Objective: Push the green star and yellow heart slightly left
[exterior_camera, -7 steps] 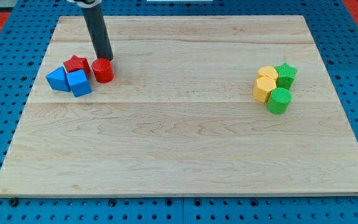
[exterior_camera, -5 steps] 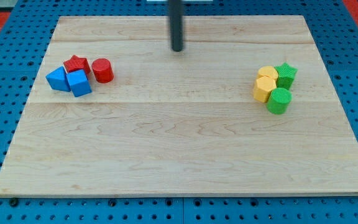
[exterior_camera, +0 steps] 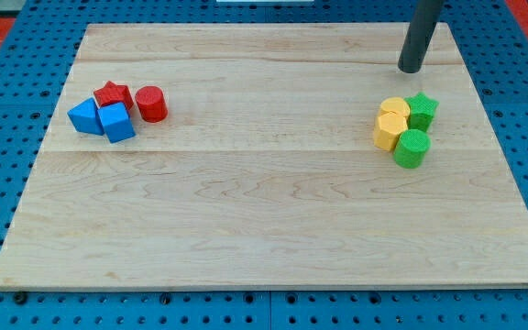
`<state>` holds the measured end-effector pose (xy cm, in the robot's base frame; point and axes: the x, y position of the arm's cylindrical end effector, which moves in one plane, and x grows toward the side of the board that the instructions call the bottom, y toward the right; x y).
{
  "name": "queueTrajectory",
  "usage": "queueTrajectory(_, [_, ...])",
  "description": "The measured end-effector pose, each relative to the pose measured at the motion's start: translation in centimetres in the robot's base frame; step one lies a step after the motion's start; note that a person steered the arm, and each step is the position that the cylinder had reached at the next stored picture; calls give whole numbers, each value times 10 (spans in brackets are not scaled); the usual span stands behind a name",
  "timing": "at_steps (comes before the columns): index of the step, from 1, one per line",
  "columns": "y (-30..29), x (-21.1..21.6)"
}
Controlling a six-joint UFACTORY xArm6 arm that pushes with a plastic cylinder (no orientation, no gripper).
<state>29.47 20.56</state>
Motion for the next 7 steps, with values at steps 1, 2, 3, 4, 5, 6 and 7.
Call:
queueTrajectory(1, [9,0])
queueTrajectory(2, [137,0])
queueTrajectory(3, [139,1])
queueTrajectory(4, [129,2])
queueTrajectory(5, [138,39])
queueTrajectory(6, [87,89])
queueTrajectory(7, [12,94])
